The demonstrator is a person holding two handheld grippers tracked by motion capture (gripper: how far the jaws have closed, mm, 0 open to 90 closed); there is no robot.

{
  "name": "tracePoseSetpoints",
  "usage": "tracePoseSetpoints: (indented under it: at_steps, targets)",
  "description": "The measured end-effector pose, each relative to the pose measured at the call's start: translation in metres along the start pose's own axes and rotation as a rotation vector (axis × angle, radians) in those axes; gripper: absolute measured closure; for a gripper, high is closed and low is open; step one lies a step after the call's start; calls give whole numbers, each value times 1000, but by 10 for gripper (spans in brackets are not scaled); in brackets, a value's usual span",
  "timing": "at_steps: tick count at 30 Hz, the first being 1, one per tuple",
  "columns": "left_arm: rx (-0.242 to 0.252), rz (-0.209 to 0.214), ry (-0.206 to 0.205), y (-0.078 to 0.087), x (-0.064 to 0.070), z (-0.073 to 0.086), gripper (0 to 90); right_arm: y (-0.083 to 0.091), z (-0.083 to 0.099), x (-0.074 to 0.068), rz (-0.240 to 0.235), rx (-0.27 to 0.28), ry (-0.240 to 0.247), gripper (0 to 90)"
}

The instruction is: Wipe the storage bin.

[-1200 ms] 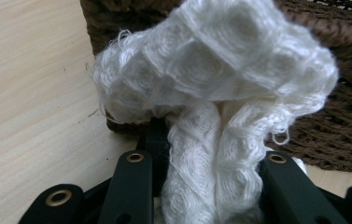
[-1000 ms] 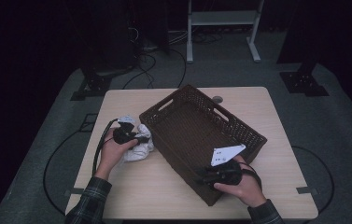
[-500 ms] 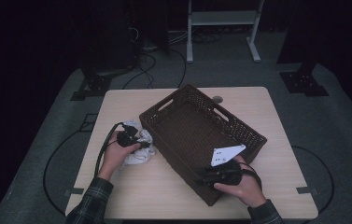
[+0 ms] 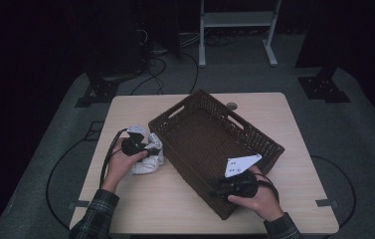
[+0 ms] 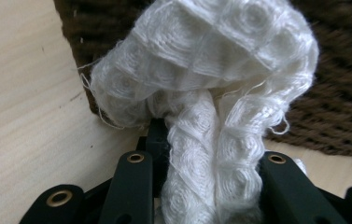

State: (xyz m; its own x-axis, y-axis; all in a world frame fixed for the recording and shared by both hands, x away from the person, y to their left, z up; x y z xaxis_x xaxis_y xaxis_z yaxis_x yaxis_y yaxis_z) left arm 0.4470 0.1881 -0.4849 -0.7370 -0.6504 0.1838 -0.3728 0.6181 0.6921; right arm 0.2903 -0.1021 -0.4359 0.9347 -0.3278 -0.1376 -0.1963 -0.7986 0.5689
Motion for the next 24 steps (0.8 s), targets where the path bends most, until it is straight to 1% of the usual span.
tracePoseSetpoints:
  at_steps: [2, 3, 8, 9, 11, 13, 16, 18, 21, 22, 23, 24]
  targets:
    - [20, 4, -5, 4, 2, -2, 676, 0, 0, 0, 0, -1, 1, 649]
    - [34, 10, 4, 5, 3, -4, 676, 0, 0, 0, 0, -1, 1, 649]
    - [45, 10, -7, 10, 6, -7, 677, 0, 0, 0, -1, -2, 0, 647]
    - [57, 11, -15, 13, 7, -10, 677, 0, 0, 0, -2, -2, 1, 647]
    - [65, 8, -21, 16, 10, -13, 677, 0, 0, 0, -2, -2, -1, 647]
    - [68, 7, -31, 19, 11, -15, 676, 0, 0, 0, -4, -2, -6, 647]
    - [69, 2, -34, 22, 12, -16, 676, 0, 0, 0, -6, -2, -6, 647]
    - [75, -4, -49, 26, 13, -19, 677, 0, 0, 0, -7, 0, -9, 647]
    - [97, -1, -54, 33, 16, -22, 677, 0, 0, 1, -8, -1, -10, 647]
    - [97, -1, -54, 33, 16, -22, 677, 0, 0, 1, -8, -1, -11, 647]
    - [110, 6, -53, 37, 17, -23, 677, 0, 0, 1, -8, -1, -11, 647]
    - [110, 6, -53, 37, 17, -23, 677, 0, 0, 1, -8, -1, -11, 647]
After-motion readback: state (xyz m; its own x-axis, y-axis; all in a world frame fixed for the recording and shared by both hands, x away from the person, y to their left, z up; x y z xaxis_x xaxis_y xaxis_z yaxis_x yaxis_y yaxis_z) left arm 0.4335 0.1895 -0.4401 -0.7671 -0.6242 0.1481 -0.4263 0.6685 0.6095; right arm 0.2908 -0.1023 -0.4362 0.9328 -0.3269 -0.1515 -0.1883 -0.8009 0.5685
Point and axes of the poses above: each handheld gripper's, and its own axes: y roughly backward along the jaws, z roughly out of its underside, x roughly to its right, the point moved 5 cm from there along -y, roughly forward along the jaws, and after that the axes turned 1 degree about z, right-handed, at the moved point
